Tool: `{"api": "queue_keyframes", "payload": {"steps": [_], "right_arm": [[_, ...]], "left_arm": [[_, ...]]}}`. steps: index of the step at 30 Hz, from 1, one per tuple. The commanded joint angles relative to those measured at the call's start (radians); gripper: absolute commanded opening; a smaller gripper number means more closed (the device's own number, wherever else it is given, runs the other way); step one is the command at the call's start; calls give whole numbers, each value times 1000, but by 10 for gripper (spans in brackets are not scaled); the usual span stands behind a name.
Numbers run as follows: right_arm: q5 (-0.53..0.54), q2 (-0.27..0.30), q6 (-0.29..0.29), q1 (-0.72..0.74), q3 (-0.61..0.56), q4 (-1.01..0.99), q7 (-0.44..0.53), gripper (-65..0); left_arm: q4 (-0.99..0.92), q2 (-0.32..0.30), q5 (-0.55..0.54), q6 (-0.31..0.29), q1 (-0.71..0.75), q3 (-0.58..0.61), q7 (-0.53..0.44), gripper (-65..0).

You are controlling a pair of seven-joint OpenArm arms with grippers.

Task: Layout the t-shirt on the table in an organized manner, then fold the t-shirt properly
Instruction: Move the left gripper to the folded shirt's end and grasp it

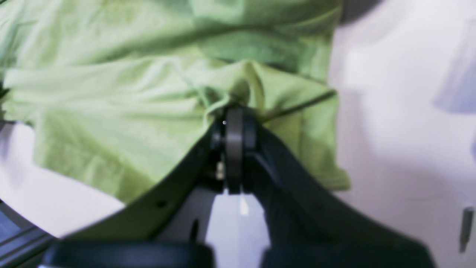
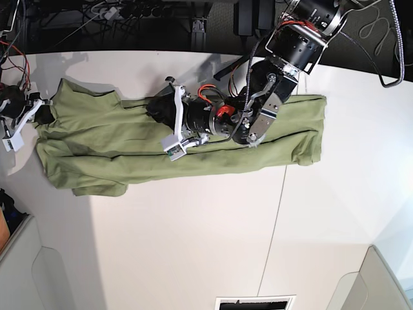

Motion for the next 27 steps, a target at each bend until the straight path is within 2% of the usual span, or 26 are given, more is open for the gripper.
{"api": "queue_keyframes", "payload": {"steps": [1,4,7,12,16,19,22,27], "right_arm": [[11,22,0,17,9,11,13,-650],[11,22,0,16,9,11,12,-650],[11,22,0,16,9,11,12,-650],[12,22,0,16,9,11,13,-650],[12,22,0,16,9,11,12,-650],[12,22,0,16,9,11,12,-650],[12,22,0,16,9,11,12,-650],[12,21,0,16,9,11,8,-650]], "left_arm": [[55,-23,-30,-12,-23,-11,-20,-484],[133,-95,-61,-12,-23,-67,-20,-483],[157,-167,-105,-12,-23,-174,-20,-481],[156,-266,-152,-12,-10,-402,-20,-335],[154,-327,-175,2,39,-589,-19,-315],[151,-352,-195,3,113,-718,-19,-315],[121,-352,-218,2,190,-830,-18,-315],[38,-351,-291,1,271,-885,5,-314]]}}
